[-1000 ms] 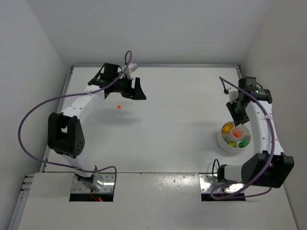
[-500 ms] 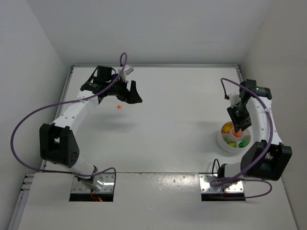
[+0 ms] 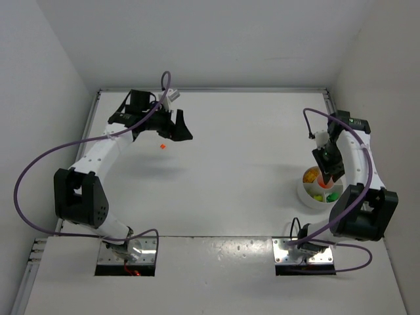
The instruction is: Sort the legos into containers by color
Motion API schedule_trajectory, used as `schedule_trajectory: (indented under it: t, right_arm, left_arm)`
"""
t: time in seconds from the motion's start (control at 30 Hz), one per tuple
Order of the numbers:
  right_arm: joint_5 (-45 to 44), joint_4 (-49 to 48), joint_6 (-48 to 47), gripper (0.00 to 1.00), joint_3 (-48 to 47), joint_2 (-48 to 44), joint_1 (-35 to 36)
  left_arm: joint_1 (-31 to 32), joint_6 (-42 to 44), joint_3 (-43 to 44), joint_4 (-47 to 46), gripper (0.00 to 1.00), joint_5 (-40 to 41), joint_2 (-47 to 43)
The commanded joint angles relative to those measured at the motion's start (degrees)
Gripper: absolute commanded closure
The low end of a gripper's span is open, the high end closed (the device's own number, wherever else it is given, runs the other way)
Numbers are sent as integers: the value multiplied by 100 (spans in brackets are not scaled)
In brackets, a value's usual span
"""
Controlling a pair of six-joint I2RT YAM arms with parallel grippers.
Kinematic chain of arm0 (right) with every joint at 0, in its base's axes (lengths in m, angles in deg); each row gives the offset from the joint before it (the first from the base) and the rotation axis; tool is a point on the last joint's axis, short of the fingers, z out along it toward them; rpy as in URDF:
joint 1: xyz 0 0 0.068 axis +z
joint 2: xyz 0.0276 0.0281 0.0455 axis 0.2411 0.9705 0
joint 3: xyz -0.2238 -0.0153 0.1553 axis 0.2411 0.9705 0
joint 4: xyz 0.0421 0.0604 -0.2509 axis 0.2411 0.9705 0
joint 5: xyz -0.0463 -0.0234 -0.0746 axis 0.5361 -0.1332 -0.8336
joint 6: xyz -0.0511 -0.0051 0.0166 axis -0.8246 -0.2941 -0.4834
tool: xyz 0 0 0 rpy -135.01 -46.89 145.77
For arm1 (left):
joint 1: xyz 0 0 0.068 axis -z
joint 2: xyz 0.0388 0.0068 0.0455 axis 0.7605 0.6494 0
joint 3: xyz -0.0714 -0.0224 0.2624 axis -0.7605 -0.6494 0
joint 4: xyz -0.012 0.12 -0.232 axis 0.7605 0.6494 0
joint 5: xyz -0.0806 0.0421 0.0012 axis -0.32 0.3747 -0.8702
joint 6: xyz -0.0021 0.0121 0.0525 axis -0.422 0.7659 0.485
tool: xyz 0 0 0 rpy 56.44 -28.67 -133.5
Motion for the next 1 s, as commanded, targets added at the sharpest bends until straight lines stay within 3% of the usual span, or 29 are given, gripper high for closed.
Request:
schedule_trajectory:
  t: [0.0,0.3,0.6,0.77,0.97]
  right_arm:
    - [-134,-33,27,82,17,68,-37]
    - [-187,-33,27,62,17,122,-37]
    - [-187,-33,27,56,-53,122,-37]
    - [129,19,79,56,-518,122,-37]
    - [437,73,79,56,-844,122,-37]
  left_arm:
    - [-81,-30,25,-105,17,-181,2]
    - [-134,-30,78,-158,17,-181,2]
    - [-186,-30,78,-158,17,-67,54]
    - [-301,345,-45,-158,18,723,2]
    - [-406,1428,859,711,31,2182,800]
